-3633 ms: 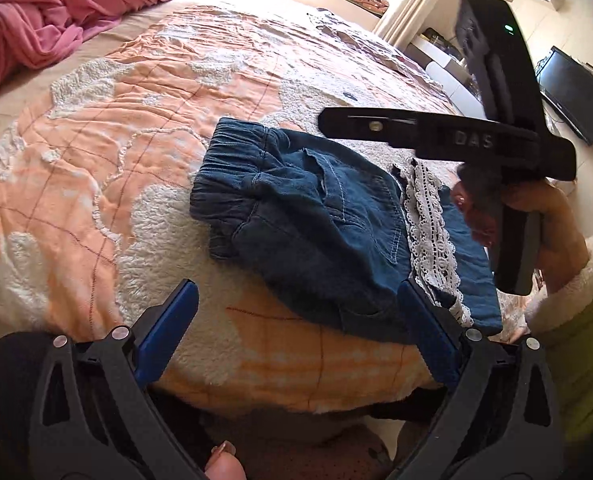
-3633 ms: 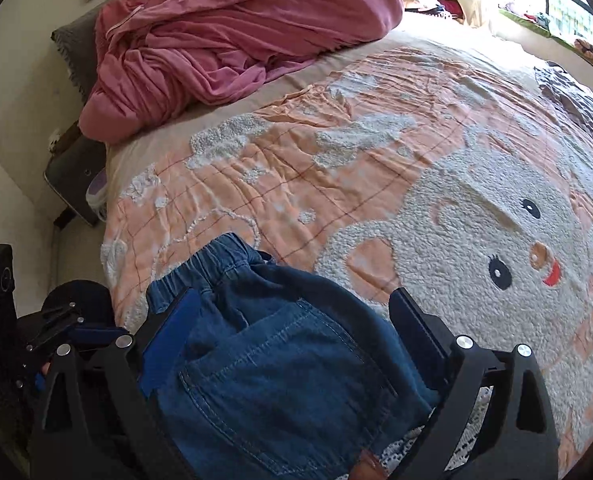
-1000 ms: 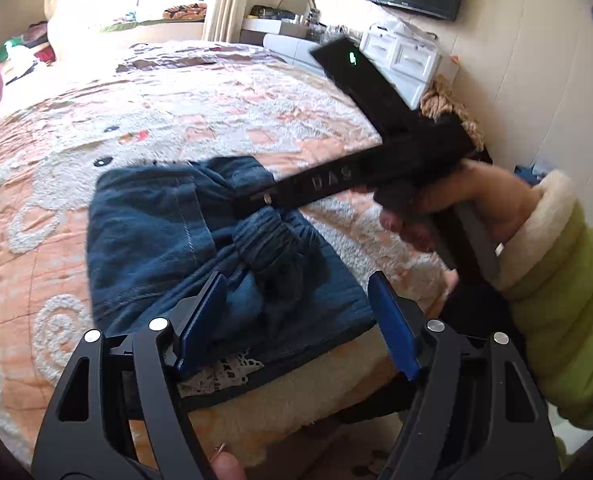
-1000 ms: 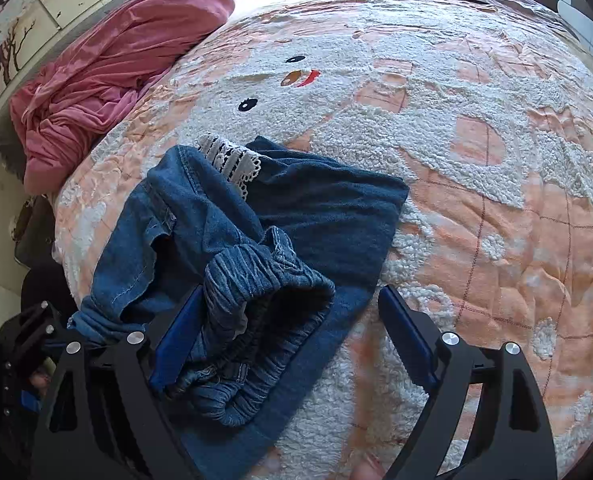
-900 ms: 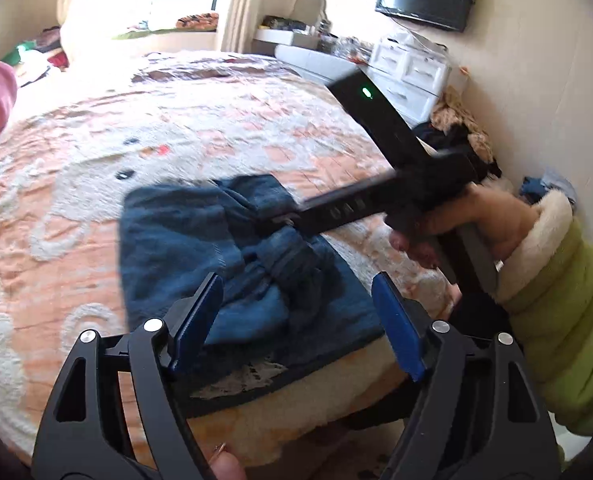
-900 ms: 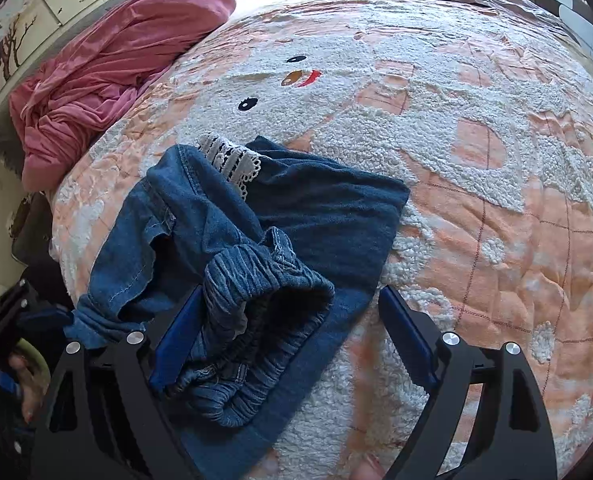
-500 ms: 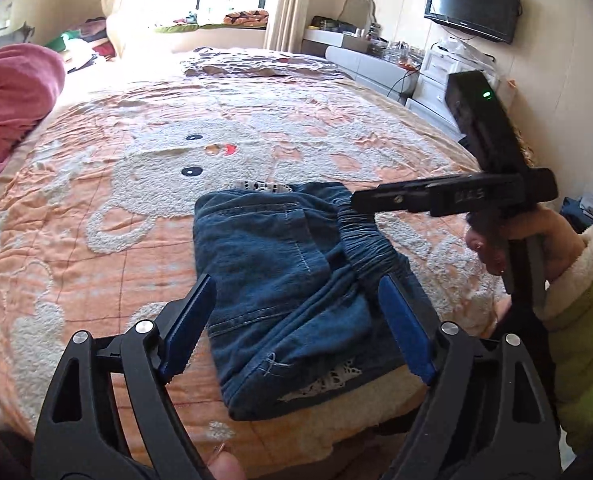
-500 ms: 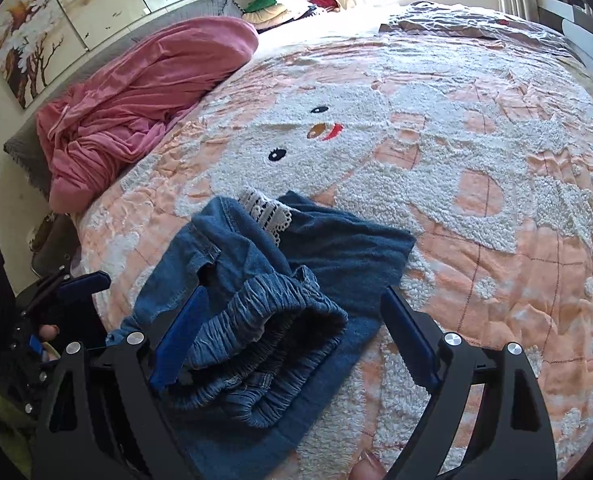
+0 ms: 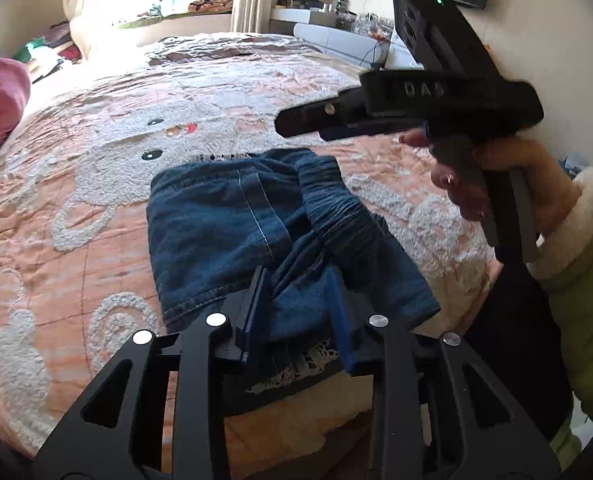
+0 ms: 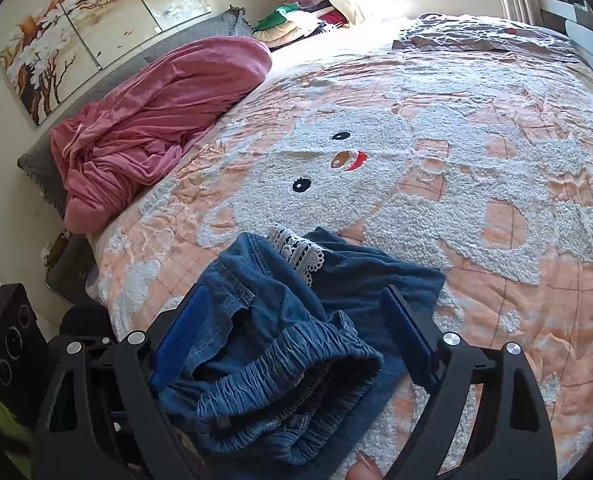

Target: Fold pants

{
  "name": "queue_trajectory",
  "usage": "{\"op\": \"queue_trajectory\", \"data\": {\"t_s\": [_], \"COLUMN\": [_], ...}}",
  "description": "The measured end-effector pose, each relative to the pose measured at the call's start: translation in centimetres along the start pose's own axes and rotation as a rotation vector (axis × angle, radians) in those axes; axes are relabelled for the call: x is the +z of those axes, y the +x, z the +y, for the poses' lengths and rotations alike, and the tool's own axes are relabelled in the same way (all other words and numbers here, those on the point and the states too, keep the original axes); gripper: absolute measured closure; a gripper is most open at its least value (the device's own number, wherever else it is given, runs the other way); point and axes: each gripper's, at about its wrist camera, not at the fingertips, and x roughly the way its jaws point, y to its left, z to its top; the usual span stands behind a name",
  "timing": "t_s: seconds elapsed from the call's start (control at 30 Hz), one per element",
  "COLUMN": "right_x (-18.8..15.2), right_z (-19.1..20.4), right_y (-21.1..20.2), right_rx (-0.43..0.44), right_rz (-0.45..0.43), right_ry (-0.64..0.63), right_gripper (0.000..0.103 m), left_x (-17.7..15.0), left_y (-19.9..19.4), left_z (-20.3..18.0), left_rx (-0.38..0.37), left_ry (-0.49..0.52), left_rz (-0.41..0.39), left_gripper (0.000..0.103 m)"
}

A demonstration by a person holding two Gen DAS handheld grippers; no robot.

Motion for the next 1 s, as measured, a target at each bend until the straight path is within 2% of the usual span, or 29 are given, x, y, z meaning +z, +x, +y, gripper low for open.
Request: {"op": "queue_trajectory", "data": {"t_s": [0.13, 0.17, 0.3, 0.33, 0.37, 0.43, 0.5, 0.57, 0.67, 1.0], "right_x": [0.9, 1.1, 1.7, 1.9, 2.0, 1.7, 0.9, 0.5, 0.6, 0.1], "right_z": [1.0, 1.3, 2.2, 2.2, 2.1, 2.7, 3.8, 4.4, 4.6, 3.9], "right_y": [1.4, 2.0, 4.6, 5.3, 5.9, 7.3, 8.5, 9.0, 9.3, 10.1], "right_rx": [0.025, 0.017, -0.040, -0.055, -0.055, -0.058, -0.107, -0.169, -0.246, -0.254], "right_rz": [0.023, 0.035, 0.104, 0.123, 0.144, 0.203, 0.257, 0.256, 0.236, 0.205], "right_ry": [-0.021, -0.032, -0.075, -0.069, -0.058, -0.088, -0.167, -0.219, -0.265, -0.246], "right_gripper": [0.032, 0.037, 0.042, 0.049, 0.061, 0.074, 0.079, 0.089, 0.090, 0.092], "left_x": [-0.9, -1.1, -2.0, -2.1, -2.1, -2.1, -2.2, -2.2, -2.1, -2.0], "left_y": [0.7, 0.7, 1.2, 1.2, 1.2, 1.2, 1.2, 1.3, 1.3, 1.1], "left_z": [-0.9, -1.2, -2.3, -2.3, -2.3, -2.1, -1.9, -1.8, -1.8, -1.6], "left_rx": [0.003, 0.006, 0.030, 0.034, 0.034, 0.022, 0.015, 0.011, 0.009, 0.007], "left_ry": [0.046, 0.064, 0.115, 0.118, 0.120, 0.111, 0.104, 0.097, 0.095, 0.083], "left_rz": [0.032, 0.040, 0.056, 0.056, 0.054, 0.053, 0.053, 0.054, 0.050, 0.047], "left_gripper": [0.081, 0.081, 0.081, 0.081, 0.081, 0.081, 0.081, 0.081, 0.081, 0.081]}}
